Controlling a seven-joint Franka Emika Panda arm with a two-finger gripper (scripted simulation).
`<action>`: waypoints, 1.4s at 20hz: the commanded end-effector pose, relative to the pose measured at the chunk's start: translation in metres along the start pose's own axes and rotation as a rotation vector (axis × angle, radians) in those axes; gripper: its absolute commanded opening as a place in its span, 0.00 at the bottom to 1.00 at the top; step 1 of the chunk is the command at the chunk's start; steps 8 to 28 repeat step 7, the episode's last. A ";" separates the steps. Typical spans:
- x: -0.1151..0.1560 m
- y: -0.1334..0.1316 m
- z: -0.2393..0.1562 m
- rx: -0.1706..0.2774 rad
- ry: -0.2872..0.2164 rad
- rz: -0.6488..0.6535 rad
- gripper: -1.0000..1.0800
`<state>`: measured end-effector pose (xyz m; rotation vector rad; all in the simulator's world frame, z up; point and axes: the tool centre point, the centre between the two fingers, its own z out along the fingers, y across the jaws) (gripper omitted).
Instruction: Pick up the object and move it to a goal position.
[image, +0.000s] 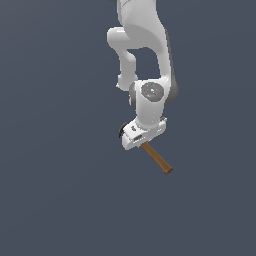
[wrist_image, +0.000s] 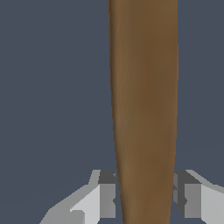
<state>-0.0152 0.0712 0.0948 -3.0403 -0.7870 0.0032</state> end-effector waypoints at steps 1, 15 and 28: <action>0.010 -0.005 -0.007 -0.002 0.002 0.003 0.00; 0.019 -0.009 -0.011 -0.002 0.002 0.003 0.00; 0.019 -0.009 -0.011 -0.002 0.002 0.003 0.00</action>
